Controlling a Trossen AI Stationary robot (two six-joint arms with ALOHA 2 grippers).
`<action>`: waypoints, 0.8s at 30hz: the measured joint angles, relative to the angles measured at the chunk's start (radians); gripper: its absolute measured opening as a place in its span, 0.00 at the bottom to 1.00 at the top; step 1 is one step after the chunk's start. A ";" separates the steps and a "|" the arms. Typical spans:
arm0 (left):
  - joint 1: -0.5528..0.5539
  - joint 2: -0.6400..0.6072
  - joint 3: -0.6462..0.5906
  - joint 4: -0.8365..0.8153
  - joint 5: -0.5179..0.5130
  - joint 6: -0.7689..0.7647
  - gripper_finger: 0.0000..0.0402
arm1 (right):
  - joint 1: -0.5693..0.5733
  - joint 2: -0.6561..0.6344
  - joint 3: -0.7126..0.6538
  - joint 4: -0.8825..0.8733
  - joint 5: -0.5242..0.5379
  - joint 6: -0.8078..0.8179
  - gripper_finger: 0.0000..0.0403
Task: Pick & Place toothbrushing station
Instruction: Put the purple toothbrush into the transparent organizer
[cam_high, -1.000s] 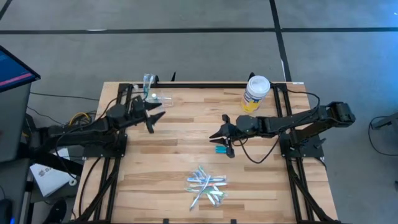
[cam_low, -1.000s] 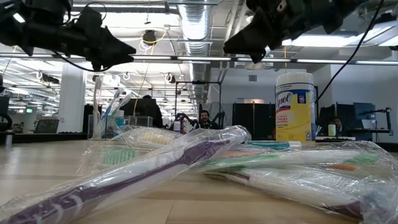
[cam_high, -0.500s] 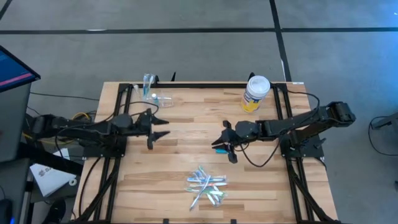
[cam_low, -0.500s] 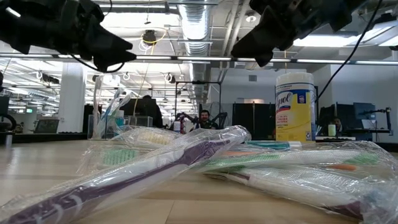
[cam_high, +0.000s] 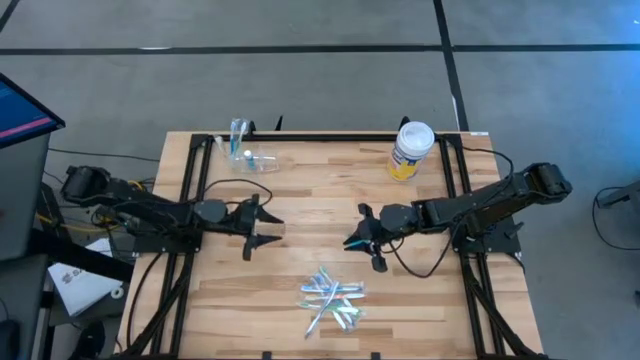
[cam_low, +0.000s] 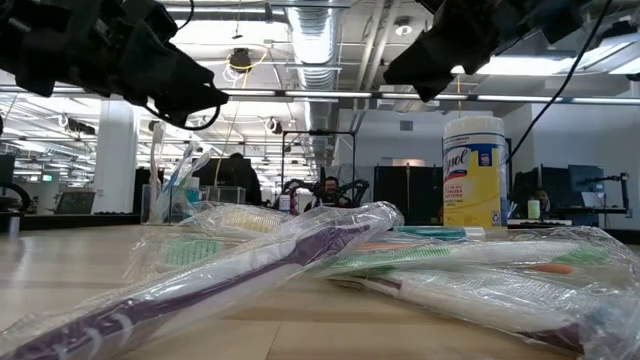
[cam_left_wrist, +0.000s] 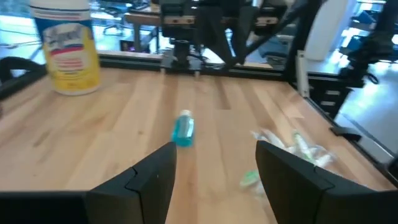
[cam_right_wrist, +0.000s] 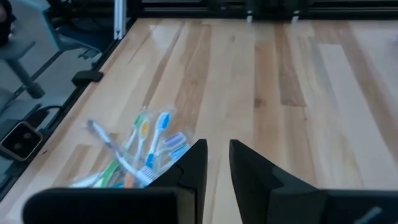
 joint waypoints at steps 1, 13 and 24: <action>-0.013 0.017 0.000 0.015 0.000 -0.002 0.53 | 0.007 0.000 0.000 -0.003 0.000 0.000 0.15; -0.121 0.172 0.000 0.148 -0.003 -0.052 0.53 | 0.097 0.011 0.001 -0.007 0.000 0.030 0.15; -0.135 0.212 0.000 0.214 -0.004 -0.076 0.53 | 0.114 0.228 0.001 0.127 -0.096 0.055 0.15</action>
